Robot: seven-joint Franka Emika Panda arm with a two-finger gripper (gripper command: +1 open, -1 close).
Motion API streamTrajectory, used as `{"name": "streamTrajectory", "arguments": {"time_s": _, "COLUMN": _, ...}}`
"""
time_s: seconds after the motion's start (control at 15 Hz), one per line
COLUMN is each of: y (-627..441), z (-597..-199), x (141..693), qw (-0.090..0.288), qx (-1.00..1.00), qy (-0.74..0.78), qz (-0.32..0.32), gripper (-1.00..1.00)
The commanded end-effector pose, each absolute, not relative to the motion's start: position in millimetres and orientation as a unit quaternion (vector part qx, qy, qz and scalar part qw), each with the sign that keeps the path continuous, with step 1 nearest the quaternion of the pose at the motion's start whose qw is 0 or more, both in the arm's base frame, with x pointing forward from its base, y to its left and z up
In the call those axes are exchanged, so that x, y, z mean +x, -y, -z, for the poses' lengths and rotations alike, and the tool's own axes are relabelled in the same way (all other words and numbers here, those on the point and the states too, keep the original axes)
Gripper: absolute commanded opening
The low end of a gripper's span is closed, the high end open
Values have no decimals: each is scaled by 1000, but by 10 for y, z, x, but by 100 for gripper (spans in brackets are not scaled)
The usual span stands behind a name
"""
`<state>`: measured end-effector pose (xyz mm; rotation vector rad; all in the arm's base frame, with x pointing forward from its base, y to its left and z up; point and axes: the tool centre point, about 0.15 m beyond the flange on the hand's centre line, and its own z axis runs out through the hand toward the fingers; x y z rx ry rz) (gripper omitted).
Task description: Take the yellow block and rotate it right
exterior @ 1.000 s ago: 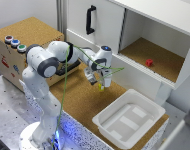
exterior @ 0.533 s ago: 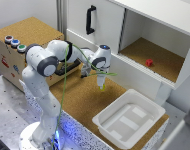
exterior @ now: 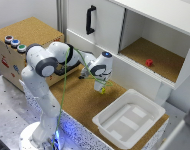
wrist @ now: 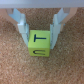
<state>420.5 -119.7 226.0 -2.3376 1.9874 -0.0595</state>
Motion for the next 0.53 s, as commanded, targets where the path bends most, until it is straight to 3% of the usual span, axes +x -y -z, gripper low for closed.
{"name": "streamTrajectory", "arguments": {"time_s": 0.0, "y": 1192, "z": -2269, "x": 4120, "qw": 64, "qx": -759, "qy": -647, "qz": 4, "gripper": 100}}
{"name": "streamTrajectory", "arguments": {"time_s": 0.13, "y": 1160, "z": -2316, "x": 4056, "qw": 65, "qx": -766, "qy": -639, "qz": 4, "gripper": 100}}
{"name": "streamTrajectory", "arguments": {"time_s": 0.33, "y": 1129, "z": -2468, "x": 4080, "qw": 6, "qx": -820, "qy": -572, "qz": -1, "gripper": 100}}
{"name": "streamTrajectory", "arguments": {"time_s": 0.47, "y": 1158, "z": -2532, "x": 4062, "qw": -14, "qx": -856, "qy": -517, "qz": -11, "gripper": 100}}
